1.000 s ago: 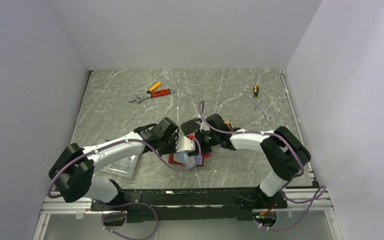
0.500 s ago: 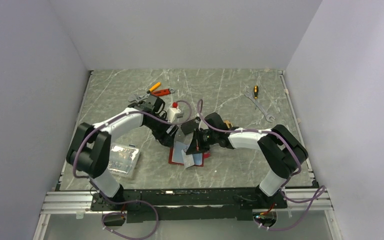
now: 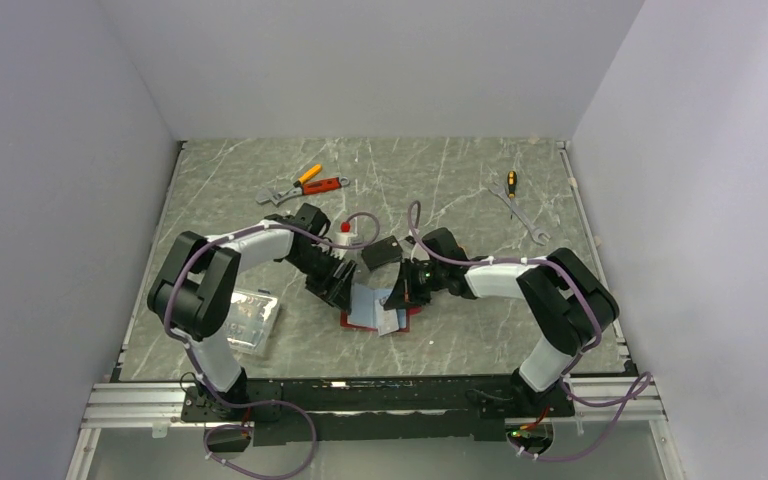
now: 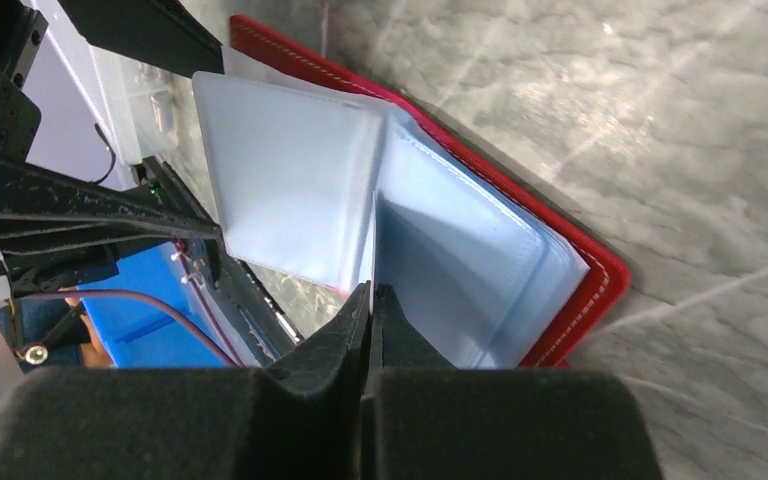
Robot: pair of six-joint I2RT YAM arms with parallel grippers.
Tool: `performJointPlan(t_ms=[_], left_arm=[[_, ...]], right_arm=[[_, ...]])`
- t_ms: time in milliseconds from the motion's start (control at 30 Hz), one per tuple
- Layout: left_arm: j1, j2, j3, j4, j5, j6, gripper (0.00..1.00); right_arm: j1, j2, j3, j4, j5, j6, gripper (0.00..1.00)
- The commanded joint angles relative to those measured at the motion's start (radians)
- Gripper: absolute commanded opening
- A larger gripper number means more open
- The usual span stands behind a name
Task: Put the credit cards into the card holder
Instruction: Open the card holder at the center of the board.
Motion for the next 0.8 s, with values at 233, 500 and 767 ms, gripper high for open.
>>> performJointPlan(t_ms=[233, 500, 767], left_arm=[[0.026, 0.082, 0.01, 0.017, 0.145, -0.066, 0.75], [0.04, 0.059, 0.001, 0.051, 0.316, -0.05, 0.75], [0.098, 0.035, -0.003, 0.039, 0.351, -0.014, 0.73]], right_arm=[[-0.026, 0.001, -0.051, 0.087, -0.035, 0.005, 0.0], [-0.016, -0.036, -0.002, 0.087, -0.048, 0.036, 0.0], [0.037, -0.053, 0.036, 0.086, -0.04, 0.058, 0.0]])
